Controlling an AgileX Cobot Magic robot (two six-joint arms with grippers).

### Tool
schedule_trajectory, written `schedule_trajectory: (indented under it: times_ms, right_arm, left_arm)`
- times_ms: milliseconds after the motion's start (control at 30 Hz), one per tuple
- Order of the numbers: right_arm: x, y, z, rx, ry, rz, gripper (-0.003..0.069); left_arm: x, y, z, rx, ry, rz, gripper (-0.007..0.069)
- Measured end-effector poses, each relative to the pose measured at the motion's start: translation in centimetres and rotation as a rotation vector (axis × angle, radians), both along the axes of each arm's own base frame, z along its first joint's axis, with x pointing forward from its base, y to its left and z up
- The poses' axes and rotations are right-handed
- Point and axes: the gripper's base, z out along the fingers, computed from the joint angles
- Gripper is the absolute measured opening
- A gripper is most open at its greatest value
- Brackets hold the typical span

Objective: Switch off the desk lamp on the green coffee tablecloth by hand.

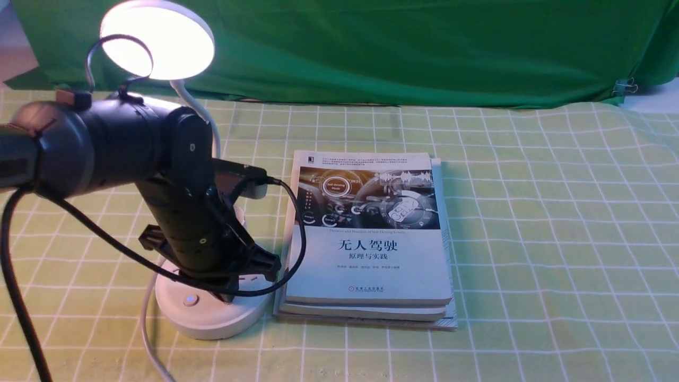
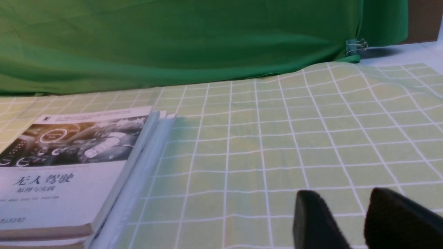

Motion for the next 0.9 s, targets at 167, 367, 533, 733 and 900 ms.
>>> schedule_trajectory:
  times_ms: [167,367,533,733,900]
  right_arm:
    - [0.0,0.0,0.0,0.000,-0.002,0.000,0.0238]
    - [0.0,0.0,0.0,0.001,-0.001,0.000,0.0238]
    - [0.0,0.0,0.0,0.000,-0.002,0.000,0.0238]
    - [0.0,0.0,0.0,0.001,-0.001,0.000,0.0238]
    - [0.0,0.0,0.0,0.001,-0.001,0.000,0.0238]
  left_arm:
    - [0.0,0.0,-0.1,0.002,0.006,0.000,-0.0008]
    - [-1.1,0.4,1.6,-0.008,-0.025,0.000,-0.0008]
    - [-5.2,1.9,4.1,-0.076,-0.145,0.025,-0.0008]
    - [-11.9,4.6,6.4,-0.202,-0.470,0.064,-0.0005]
    - [-16.6,6.9,7.9,-0.353,-0.887,0.103,-0.0004]
